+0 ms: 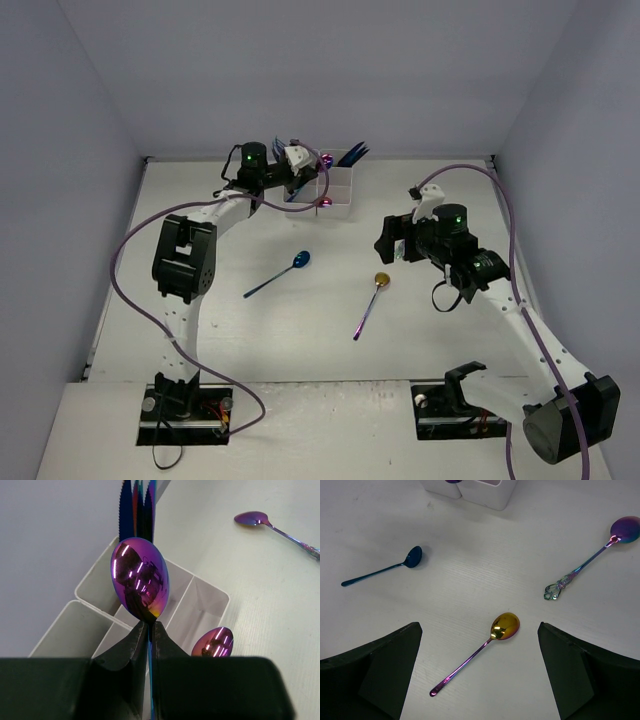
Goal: Sort the eating utensils into containers
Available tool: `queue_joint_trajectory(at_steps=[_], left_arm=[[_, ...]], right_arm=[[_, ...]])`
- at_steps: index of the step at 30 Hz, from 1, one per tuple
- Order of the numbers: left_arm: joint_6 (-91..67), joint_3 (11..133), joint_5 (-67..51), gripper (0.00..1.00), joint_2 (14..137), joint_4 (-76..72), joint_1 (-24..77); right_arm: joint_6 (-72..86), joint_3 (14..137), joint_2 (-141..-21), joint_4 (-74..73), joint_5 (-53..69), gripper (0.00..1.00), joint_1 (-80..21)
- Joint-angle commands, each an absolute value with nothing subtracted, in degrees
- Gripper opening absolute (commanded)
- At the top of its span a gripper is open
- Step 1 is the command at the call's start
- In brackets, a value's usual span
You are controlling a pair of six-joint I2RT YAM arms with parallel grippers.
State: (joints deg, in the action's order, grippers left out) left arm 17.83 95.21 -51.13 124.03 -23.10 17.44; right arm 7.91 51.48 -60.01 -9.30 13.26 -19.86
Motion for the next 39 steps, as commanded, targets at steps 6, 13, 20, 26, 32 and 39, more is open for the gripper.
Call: queue_joint_trajectory(at_steps=[6, 13, 20, 26, 32, 39], left_arm=[[22.47, 95.18, -58.25, 0.00, 124.27, -28.39, 16.17], [24.52, 93.54, -59.13, 0.02, 124.57, -28.39, 16.17], [22.93, 92.52, -59.87, 0.06, 124.43, -28.36, 16.00], [22.12, 90.75, -58.97, 0.06, 123.52, -28.32, 15.85], [21.88, 90.18, -57.39, 0.12, 123.01, -28.36, 15.82], [21.81, 90.13, -54.52, 0.15, 123.21, -28.30, 15.92]], right_arm=[[7.29, 53.26, -60.73, -7.38, 12.56, 1.00, -19.34], [7.03, 52.91, -60.52, -7.38, 12.86, 1.00, -19.07], [7.26, 52.56, -59.34, -7.52, 13.27, 1.00, -18.86], [7.81, 51.99, -57.99, -7.72, 13.45, 1.00, -18.83], [8.26, 51.77, -56.79, -7.85, 13.94, 1.00, -18.87], [8.80, 51.41, -55.08, -8.36, 14.69, 1.00, -18.90]])
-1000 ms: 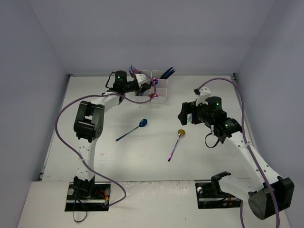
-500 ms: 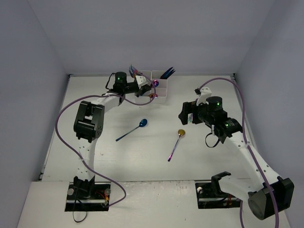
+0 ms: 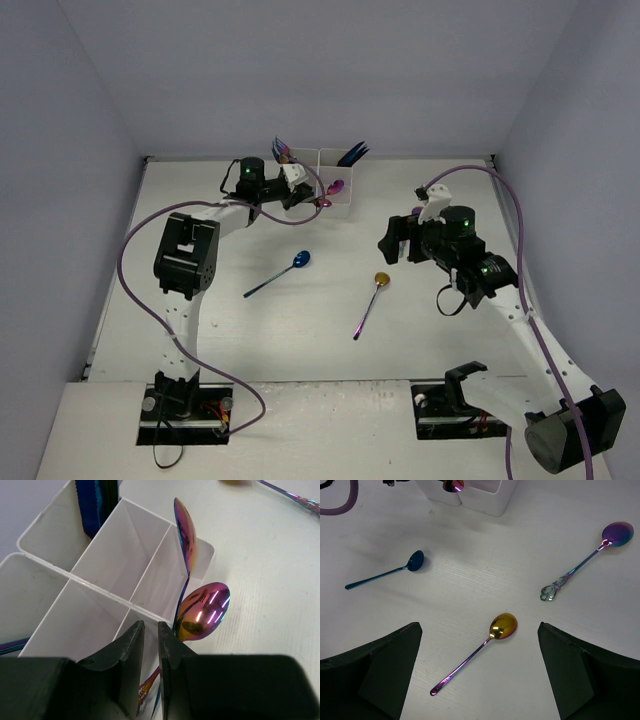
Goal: Sort the eating utensils into containers
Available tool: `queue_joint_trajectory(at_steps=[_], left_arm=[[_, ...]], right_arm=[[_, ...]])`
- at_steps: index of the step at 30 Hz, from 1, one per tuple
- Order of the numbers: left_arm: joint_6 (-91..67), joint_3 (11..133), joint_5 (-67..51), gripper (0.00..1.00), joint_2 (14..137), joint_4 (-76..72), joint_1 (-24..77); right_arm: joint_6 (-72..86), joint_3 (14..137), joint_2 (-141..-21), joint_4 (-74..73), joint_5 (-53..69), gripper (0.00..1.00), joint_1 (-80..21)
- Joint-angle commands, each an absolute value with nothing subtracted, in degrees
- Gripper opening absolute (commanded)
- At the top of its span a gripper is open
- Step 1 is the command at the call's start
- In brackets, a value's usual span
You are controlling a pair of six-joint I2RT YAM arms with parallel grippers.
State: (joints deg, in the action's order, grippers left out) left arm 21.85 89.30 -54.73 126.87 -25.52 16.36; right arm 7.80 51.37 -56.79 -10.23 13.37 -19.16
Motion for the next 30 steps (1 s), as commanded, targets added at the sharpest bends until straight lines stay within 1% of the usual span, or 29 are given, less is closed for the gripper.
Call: queue_joint_trajectory(at_steps=[1, 3, 4, 8, 12, 14, 15, 17, 18, 20, 21, 23, 26, 30], left_arm=[[21.89, 89.70, -53.95, 0.15, 122.36, -28.27, 16.03], [22.06, 88.84, -52.79, 0.15, 120.63, -28.22, 16.26], [21.93, 88.38, -51.90, 0.17, 119.40, -28.30, 16.27], [13.64, 85.24, -43.26, 0.41, 111.16, -28.30, 16.52], [10.39, 79.28, -38.37, 0.52, 101.90, -26.10, 16.52], [9.75, 76.71, -37.62, 0.63, 97.38, -19.05, 16.59], [9.12, 76.20, -37.33, 0.66, 96.04, -16.31, 16.68], [9.00, 75.64, -37.17, 0.79, 92.26, -5.80, 16.97], [9.92, 75.45, -36.74, 0.81, 91.26, -3.46, 17.40], [13.24, 75.69, -34.14, 0.84, 90.12, 8.42, 18.88], [13.81, 75.83, -32.02, 0.86, 89.70, 10.68, 19.44], [15.65, 75.72, -29.87, 0.87, 89.19, 17.06, 21.60], [15.60, 73.72, -25.72, 0.88, 88.44, 21.01, 23.64], [13.97, 72.85, -24.72, 0.88, 91.28, 25.44, 24.63]], right_arm=[[8.95, 51.38, -54.82, -8.41, 14.77, 1.00, -18.90], [9.22, 51.33, -54.31, -8.52, 14.94, 1.00, -18.90], [9.22, 51.33, -54.13, -8.53, 15.03, 1.00, -18.90], [8.81, 51.49, -53.87, -8.95, 14.95, 1.00, -18.90], [8.88, 51.67, -54.56, -8.96, 15.28, 1.00, -18.90], [8.79, 51.66, -54.67, -9.05, 15.47, 1.00, -18.92], [8.72, 51.61, -54.67, -9.05, 15.40, 1.00, -18.90], [8.63, 51.50, -54.87, -9.05, 15.31, 1.00, -18.90], [8.69, 51.50, -54.99, -9.05, 15.37, 1.00, -18.90], [8.81, 51.50, -56.09, -9.05, 15.83, 1.00, -18.90], [8.95, 51.50, -56.23, -9.05, 15.90, 1.00, -18.90], [8.90, 51.50, -56.75, -9.14, 15.72, 1.00, -18.90], [8.80, 51.50, -56.78, -9.05, 14.16, 1.00, -18.90], [8.45, 51.31, -57.00, -9.13, 13.95, 1.00, -18.88]])
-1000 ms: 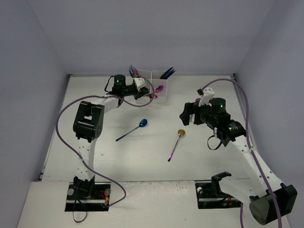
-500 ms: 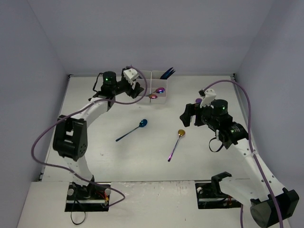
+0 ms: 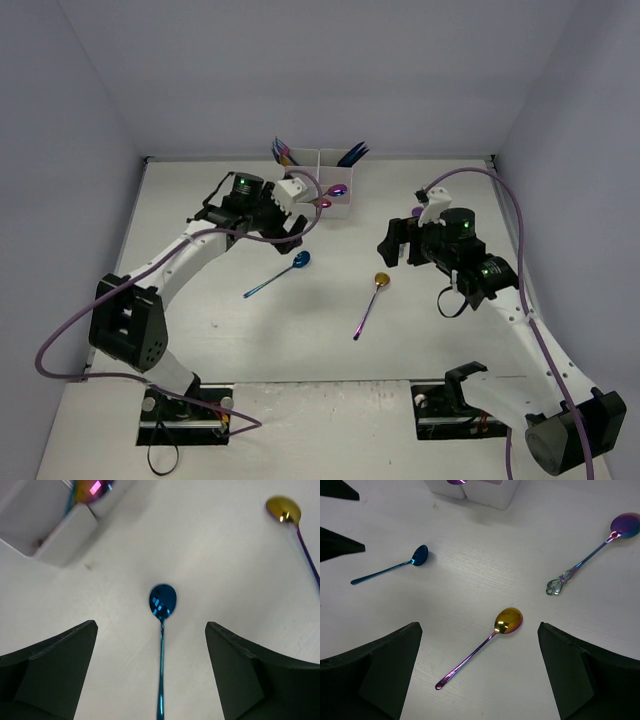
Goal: Sort the eating utensils into containers
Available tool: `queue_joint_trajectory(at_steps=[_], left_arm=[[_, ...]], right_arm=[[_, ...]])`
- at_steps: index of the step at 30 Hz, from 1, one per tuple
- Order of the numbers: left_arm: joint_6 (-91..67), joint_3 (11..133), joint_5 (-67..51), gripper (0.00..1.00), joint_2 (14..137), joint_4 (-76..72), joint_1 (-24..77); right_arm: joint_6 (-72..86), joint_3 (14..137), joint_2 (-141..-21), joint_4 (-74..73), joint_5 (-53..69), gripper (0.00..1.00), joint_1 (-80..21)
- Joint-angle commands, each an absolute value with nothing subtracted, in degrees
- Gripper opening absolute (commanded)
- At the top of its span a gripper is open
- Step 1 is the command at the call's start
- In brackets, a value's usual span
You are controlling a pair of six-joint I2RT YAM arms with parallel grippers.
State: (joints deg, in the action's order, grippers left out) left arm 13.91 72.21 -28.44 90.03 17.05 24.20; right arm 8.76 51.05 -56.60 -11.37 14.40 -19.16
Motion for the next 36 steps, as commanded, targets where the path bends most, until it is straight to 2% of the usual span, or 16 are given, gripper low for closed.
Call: queue_joint_trajectory(at_steps=[1, 7, 13, 19, 26, 30, 36], left_arm=[[13.44, 73.33, -24.52, 0.88, 92.28, 26.01, 24.89], [12.03, 76.31, -20.95, 0.85, 98.00, 29.45, 26.73], [12.00, 78.75, -18.45, 0.75, 103.80, 31.81, 28.17], [11.86, 79.25, -14.61, 0.59, 106.92, 32.69, 29.41], [11.28, 80.25, -12.51, 0.54, 110.02, 32.70, 30.70], [11.19, 80.85, -12.09, 0.45, 111.39, 32.70, 31.15], [11.40, 80.45, -11.78, 0.26, 112.65, 33.48, 32.17]], right_arm=[[8.37, 51.26, -57.04, -9.14, 13.97, 1.00, -18.90], [8.81, 51.24, -56.76, -9.14, 14.08, 1.00, -18.90], [9.10, 50.67, -55.68, -9.19, 14.24, 1.00, -18.85], [9.49, 50.39, -55.20, -9.32, 14.33, 1.00, -18.84], [9.43, 50.25, -55.02, -9.43, 14.50, 1.00, -18.90], [9.41, 50.46, -55.02, -9.49, 14.49, 1.00, -18.90], [9.40, 50.48, -54.73, -9.67, 14.21, 1.00, -18.84]])
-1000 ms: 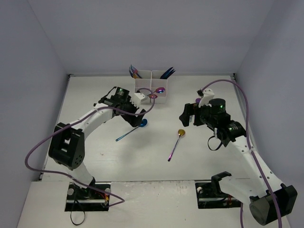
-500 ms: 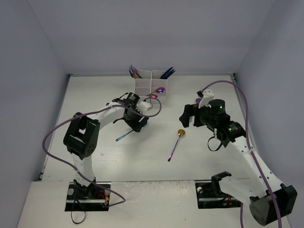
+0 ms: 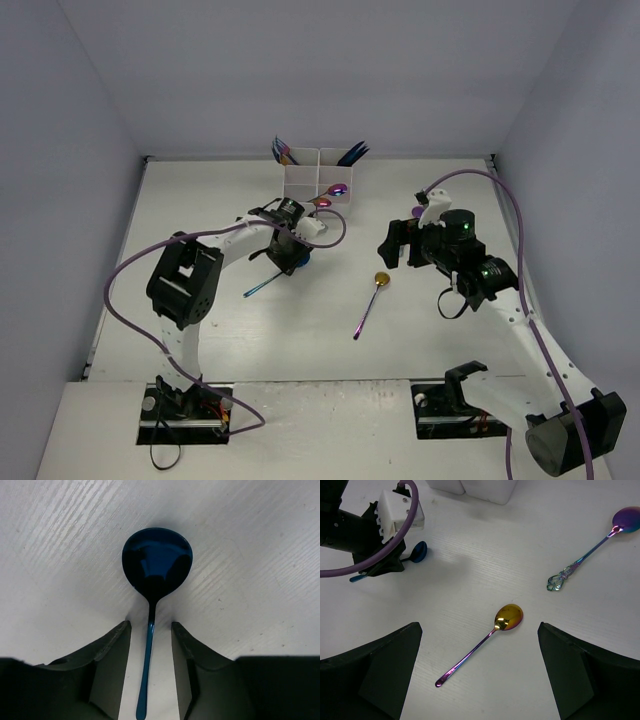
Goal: Sort the eating utensils into containers
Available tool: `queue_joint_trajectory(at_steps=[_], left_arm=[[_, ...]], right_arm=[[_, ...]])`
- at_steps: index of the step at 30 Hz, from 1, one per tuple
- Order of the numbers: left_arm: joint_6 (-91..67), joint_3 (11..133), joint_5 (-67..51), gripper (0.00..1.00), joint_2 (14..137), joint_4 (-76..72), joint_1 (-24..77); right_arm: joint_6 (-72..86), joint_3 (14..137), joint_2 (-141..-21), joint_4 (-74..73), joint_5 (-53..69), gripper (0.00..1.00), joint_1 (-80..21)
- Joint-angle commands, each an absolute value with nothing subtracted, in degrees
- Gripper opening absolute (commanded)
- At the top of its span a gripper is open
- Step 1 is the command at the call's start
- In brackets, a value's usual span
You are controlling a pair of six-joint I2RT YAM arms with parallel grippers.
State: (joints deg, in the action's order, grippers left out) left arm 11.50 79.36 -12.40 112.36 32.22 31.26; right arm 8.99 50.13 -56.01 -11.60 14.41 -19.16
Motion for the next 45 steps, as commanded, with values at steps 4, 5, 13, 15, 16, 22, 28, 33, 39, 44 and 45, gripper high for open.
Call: queue_joint_trajectory(at_steps=[4, 5, 13, 15, 16, 22, 28, 33, 39, 44, 45], left_arm=[[11.04, 79.65, -13.21, 0.03, 112.64, 33.72, 32.17], [11.00, 79.42, -13.40, 0.01, 112.46, 33.67, 32.17], [12.46, 82.83, -15.70, 0.00, 105.96, 33.41, 30.80], [13.65, 85.29, -16.33, 0.00, 104.16, 32.66, 30.29], [14.23, 85.93, -16.52, 0.00, 102.99, 31.90, 30.11], [16.58, 84.84, -21.70, 0.00, 94.86, 12.32, 26.29], [15.17, 85.00, -29.56, 0.00, 96.58, -8.82, 21.76], [16.64, 92.94, -36.90, 0.00, 102.89, -14.16, 20.11], [16.36, 97.28, -41.66, 0.00, 108.07, -19.35, 20.04], [14.68, 97.91, -42.34, 0.00, 112.08, -23.05, 19.75], [13.65, 97.94, -42.99, 0.00, 113.06, -24.62, 19.56]], right_arm=[[9.17, 50.69, -54.70, -9.67, 13.74, 1.00, -18.90], [9.22, 50.78, -54.74, -9.67, 13.79, 1.00, -18.90], [8.80, 51.66, -55.02, -9.92, 13.28, 1.00, -18.81], [8.75, 51.93, -55.11, -9.93, 12.94, 1.00, -18.77], [8.70, 52.03, -55.11, -9.93, 12.75, 1.00, -18.74], [8.50, 52.41, -54.88, -10.02, 12.28, 1.00, -18.72], [8.74, 52.34, -54.40, -9.93, 11.95, 1.00, -18.59], [8.79, 52.10, -54.19, -10.02, 11.63, 1.00, -18.42], [8.77, 52.08, -54.28, -10.04, 11.27, 1.00, -17.95], [8.44, 52.14, -54.94, -10.02, 11.34, 1.00, -17.27], [8.37, 52.15, -55.18, -10.02, 11.40, 1.00, -17.16]])
